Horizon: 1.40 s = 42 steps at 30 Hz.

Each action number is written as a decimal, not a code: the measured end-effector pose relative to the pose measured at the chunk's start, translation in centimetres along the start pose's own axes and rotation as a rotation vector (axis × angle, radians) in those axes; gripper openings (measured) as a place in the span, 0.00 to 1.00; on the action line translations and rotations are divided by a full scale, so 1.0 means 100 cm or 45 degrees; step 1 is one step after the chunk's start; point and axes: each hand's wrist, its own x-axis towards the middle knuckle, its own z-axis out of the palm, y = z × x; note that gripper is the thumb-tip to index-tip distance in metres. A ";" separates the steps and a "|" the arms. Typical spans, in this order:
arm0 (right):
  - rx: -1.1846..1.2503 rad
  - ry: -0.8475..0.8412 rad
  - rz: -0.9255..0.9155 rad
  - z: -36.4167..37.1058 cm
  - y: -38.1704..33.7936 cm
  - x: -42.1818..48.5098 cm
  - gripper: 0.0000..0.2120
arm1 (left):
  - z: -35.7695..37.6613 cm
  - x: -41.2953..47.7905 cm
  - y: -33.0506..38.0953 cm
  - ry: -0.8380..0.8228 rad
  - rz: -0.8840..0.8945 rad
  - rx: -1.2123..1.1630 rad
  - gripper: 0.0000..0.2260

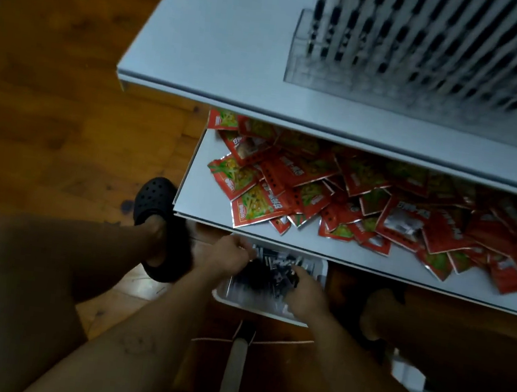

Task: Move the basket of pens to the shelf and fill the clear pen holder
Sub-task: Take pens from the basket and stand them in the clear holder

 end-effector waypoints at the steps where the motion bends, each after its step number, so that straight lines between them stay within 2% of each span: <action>1: 0.054 0.056 -0.007 -0.007 -0.003 -0.008 0.22 | -0.007 -0.007 0.009 0.003 0.034 0.031 0.04; 5: 0.358 0.267 -0.072 -0.044 -0.027 -0.037 0.09 | -0.034 -0.036 0.049 0.085 0.197 0.121 0.06; 7: 0.521 0.331 -0.153 -0.066 -0.043 -0.054 0.06 | -0.045 -0.054 0.073 0.100 0.312 0.139 0.05; 11: 0.708 0.482 -0.390 -0.108 -0.068 -0.095 0.09 | -0.060 -0.097 0.119 0.094 0.516 0.033 0.06; 16: 0.718 0.733 -0.584 -0.167 -0.094 -0.140 0.07 | -0.076 -0.141 0.164 0.188 0.733 0.039 0.05; 19: 0.638 0.856 -0.700 -0.202 -0.108 -0.159 0.01 | -0.085 -0.159 0.185 0.250 0.812 0.043 0.09; 20: 0.621 0.909 -0.739 -0.214 -0.112 -0.166 0.02 | -0.087 -0.163 0.191 0.269 0.833 0.020 0.09; 22: 0.664 1.041 -0.810 -0.237 -0.120 -0.176 0.10 | -0.089 -0.165 0.202 0.307 0.868 -0.065 0.11; 24: 0.777 1.208 -0.846 -0.261 -0.123 -0.181 0.17 | -0.088 -0.160 0.212 0.351 0.892 -0.148 0.12; 28: 0.823 1.561 -0.884 -0.310 -0.117 -0.178 0.14 | -0.085 -0.137 0.228 0.489 0.863 -0.262 0.16; 32: 0.759 1.798 -0.909 -0.345 -0.112 -0.161 0.12 | -0.090 -0.112 0.252 0.645 0.870 -0.246 0.23; 36: 0.703 1.834 -0.901 -0.374 -0.115 -0.141 0.12 | -0.103 -0.086 0.268 0.775 0.829 -0.228 0.28; 42: 0.702 1.813 -0.857 -0.386 -0.105 -0.117 0.11 | -0.095 -0.065 0.269 0.681 0.723 -0.110 0.32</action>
